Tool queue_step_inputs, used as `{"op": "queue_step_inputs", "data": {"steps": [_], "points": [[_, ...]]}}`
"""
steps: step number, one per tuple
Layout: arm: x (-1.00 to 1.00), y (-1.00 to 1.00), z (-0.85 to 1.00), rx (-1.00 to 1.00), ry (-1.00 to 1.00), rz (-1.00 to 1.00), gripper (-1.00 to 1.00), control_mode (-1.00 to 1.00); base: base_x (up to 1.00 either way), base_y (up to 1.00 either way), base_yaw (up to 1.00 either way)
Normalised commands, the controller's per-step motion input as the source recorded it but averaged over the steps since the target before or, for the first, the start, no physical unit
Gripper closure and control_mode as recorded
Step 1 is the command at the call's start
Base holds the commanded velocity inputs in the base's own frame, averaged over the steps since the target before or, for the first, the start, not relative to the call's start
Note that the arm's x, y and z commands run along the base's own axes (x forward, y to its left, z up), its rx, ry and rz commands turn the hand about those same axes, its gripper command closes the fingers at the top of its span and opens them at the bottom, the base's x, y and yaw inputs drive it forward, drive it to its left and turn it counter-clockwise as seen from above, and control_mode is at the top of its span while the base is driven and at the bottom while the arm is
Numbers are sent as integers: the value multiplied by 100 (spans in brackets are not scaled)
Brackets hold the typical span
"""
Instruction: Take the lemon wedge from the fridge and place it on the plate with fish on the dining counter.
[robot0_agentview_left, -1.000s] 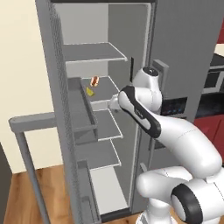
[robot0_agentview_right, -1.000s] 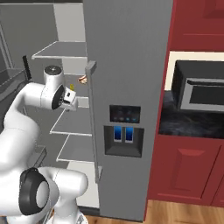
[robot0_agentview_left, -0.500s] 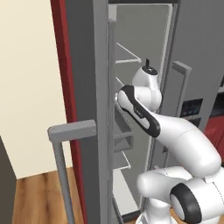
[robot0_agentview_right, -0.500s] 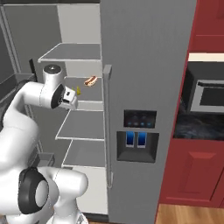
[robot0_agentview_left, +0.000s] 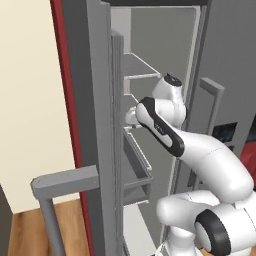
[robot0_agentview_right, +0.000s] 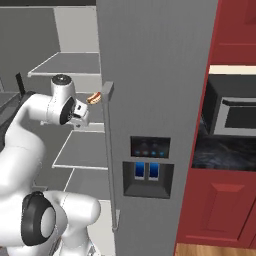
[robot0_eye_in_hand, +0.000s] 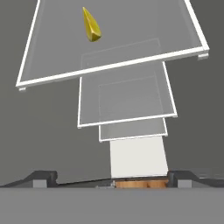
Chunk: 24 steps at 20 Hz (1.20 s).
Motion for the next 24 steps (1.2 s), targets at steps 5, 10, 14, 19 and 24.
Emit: {"op": "queue_step_inputs", "data": {"steps": [5,10,14,19,24], "points": [[0,0,0,0,0,0,-100,100,27,0,1],[20,4,0,0,-13,7,-100,-100,8,0,2],[46,12,0,0,-20,10,-100,-100,0,0,0],[45,15,0,-4,-4,2,-100,-100,0,0,0],[50,25,3,-8,1,0,-100,-100,0,0,0]]}}
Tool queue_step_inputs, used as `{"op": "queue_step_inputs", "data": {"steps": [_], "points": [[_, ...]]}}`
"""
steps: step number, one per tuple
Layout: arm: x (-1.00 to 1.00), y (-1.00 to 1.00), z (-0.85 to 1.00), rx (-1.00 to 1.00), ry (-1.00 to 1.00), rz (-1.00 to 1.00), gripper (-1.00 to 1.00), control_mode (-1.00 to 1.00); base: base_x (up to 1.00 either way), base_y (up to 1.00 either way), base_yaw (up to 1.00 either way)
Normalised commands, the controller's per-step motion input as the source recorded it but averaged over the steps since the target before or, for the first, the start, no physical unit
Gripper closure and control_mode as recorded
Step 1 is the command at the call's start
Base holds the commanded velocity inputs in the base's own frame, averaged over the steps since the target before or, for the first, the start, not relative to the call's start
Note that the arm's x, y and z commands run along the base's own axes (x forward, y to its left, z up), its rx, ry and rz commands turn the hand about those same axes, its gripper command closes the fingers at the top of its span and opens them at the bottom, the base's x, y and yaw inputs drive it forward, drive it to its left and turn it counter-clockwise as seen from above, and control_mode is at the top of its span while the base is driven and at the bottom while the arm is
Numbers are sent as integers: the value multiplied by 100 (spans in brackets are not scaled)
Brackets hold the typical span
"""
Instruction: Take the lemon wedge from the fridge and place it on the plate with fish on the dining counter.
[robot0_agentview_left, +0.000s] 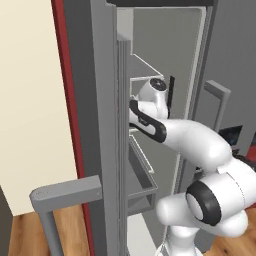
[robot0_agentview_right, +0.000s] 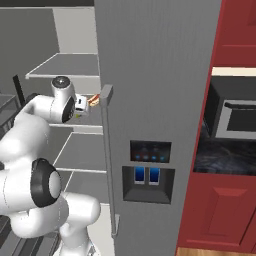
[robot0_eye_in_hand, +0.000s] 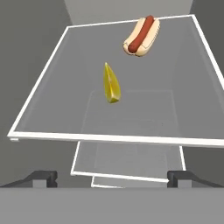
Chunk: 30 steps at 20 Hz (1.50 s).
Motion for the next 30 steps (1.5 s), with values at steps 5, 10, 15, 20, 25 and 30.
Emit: {"op": "queue_step_inputs", "data": {"steps": [5,10,15,20,25,30], "points": [[12,0,-8,-1,-1,4,-100,-100,0,0,0],[24,6,-15,-3,0,11,-100,-100,0,0,0],[44,9,-1,-1,0,1,-100,-100,0,0,0],[40,6,-17,-4,0,0,-100,-100,0,0,0],[13,1,0,0,0,0,-100,-100,0,0,0],[2,27,-11,-2,0,0,-100,-100,0,0,0]]}}
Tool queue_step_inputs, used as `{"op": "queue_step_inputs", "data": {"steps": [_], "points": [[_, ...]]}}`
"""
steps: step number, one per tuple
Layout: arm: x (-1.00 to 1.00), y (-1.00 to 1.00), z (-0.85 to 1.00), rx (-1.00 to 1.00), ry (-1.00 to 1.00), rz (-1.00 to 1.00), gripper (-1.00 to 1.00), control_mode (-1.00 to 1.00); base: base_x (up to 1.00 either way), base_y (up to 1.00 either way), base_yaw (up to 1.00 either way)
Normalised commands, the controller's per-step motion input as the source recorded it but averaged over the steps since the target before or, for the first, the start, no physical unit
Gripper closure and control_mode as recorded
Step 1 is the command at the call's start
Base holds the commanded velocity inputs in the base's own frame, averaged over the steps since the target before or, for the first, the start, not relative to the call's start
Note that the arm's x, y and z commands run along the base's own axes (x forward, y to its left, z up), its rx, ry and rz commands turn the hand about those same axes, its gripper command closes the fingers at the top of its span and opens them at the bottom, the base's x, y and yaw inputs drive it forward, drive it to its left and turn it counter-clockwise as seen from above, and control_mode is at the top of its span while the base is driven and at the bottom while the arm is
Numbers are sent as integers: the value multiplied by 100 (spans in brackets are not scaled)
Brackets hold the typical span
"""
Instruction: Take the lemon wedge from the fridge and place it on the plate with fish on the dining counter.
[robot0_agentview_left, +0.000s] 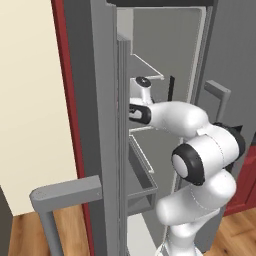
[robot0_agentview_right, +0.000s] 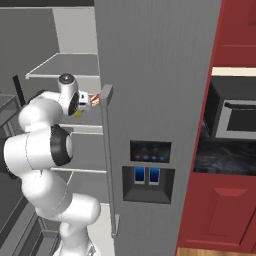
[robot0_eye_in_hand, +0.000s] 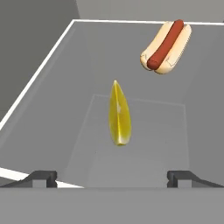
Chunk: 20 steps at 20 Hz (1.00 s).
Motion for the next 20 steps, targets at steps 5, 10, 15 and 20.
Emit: {"op": "queue_step_inputs", "data": {"steps": [5,10,15,20], "points": [[33,21,-23,-9,0,0,-100,-100,0,0,0],[48,0,-13,-3,0,0,-100,-100,0,0,0],[30,0,-10,0,2,0,-100,-100,0,0,0],[4,0,-24,-2,6,0,-100,-100,0,0,0]]}}
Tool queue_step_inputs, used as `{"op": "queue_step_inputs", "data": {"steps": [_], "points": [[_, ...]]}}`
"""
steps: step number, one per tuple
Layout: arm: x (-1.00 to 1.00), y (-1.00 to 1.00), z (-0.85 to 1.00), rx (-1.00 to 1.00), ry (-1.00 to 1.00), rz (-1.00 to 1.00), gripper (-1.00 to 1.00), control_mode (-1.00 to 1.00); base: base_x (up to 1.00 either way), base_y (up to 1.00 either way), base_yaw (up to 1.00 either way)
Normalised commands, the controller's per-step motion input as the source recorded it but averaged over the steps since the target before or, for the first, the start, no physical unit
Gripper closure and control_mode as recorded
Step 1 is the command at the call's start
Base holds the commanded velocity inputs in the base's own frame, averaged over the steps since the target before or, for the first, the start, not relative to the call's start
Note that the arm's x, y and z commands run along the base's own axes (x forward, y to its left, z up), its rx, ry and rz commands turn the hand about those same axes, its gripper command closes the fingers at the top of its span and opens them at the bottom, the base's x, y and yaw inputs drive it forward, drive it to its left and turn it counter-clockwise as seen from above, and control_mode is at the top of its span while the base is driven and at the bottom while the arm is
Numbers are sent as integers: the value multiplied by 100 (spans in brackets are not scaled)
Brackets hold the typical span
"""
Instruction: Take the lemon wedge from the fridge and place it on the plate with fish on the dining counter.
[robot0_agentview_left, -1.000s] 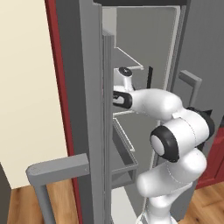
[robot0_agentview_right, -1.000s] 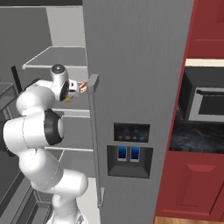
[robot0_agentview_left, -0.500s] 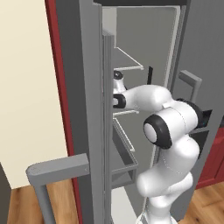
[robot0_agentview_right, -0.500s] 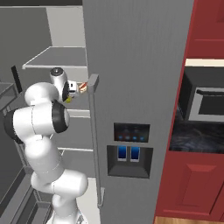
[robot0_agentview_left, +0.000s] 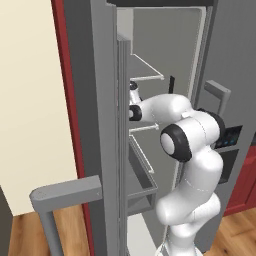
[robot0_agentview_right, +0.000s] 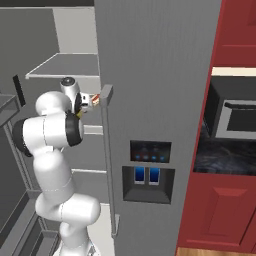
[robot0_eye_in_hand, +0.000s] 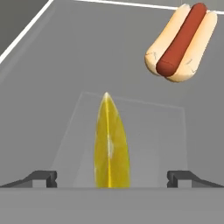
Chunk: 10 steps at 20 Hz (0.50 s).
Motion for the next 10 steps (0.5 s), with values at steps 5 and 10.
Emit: {"op": "queue_step_inputs", "data": {"steps": [5,10], "points": [[1,0,-34,-3,4,0,-100,-100,0,0,0],[2,6,-21,0,1,0,100,-100,0,0,0]]}}
